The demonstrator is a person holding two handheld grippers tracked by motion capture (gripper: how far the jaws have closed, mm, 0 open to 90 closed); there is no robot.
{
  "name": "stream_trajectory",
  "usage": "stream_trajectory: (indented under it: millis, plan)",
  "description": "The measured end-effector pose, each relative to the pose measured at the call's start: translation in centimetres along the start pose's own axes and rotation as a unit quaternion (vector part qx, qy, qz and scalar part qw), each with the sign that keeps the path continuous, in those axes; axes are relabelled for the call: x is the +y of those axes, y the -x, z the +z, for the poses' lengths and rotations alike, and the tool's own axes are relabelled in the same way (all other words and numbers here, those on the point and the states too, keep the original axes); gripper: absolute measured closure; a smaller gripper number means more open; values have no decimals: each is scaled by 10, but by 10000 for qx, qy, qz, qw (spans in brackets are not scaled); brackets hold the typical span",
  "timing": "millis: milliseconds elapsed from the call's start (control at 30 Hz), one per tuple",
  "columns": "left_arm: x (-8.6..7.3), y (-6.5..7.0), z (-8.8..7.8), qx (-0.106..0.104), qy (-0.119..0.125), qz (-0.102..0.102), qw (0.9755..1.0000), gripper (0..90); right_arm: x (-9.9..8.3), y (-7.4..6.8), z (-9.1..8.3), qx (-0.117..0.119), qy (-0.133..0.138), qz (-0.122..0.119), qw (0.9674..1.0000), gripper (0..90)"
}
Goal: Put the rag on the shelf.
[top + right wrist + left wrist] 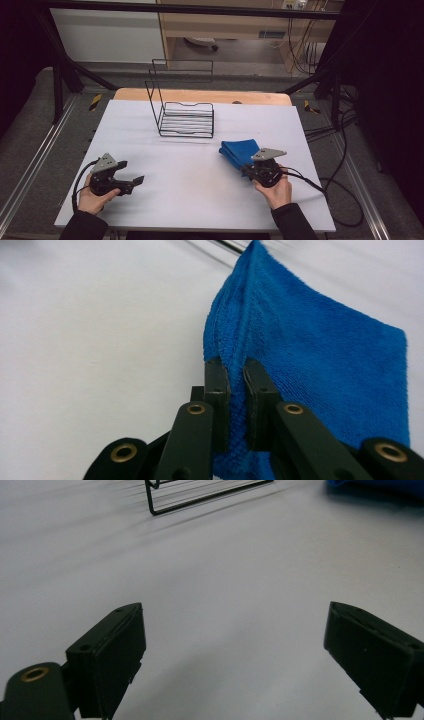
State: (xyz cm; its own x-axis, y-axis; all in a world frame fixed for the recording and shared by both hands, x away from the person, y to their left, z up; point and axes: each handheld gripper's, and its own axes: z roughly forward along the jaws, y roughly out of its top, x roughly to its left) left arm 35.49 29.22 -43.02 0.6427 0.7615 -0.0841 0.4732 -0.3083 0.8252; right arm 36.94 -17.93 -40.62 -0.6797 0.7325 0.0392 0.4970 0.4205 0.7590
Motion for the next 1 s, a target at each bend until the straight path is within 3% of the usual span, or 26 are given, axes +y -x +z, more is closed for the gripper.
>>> stream_trajectory:
  millis: [267, 533, 667, 833, 900, 1000]
  plan:
    - [0, 0, 0, 11, -2, -18, 10000, 96, 13, -39, 19, 530, -38, -68, 9986, 835]
    - [0, 0, 0, 5, -2, -8, 10000, 96, 17, -69, 34, 798, -364, -133, 9961, 835]
    - [0, 1, 0, 2, -10, 6, 10000, 96, 12, -73, 41, 863, -468, -186, 9950, 806]
    - [0, 1, 0, -1, -15, 9, 10000, 96, 12, -73, 40, 1141, -234, -201, 9930, 589]
    - [0, 1, 0, -3, -13, 8, 10000, 96, 15, -69, 31, 1122, -56, -204, 9935, 499]
    - [0, 2, 0, -7, -16, 11, 10000, 96, 16, -52, 18, 889, 156, -42, 9959, 475]
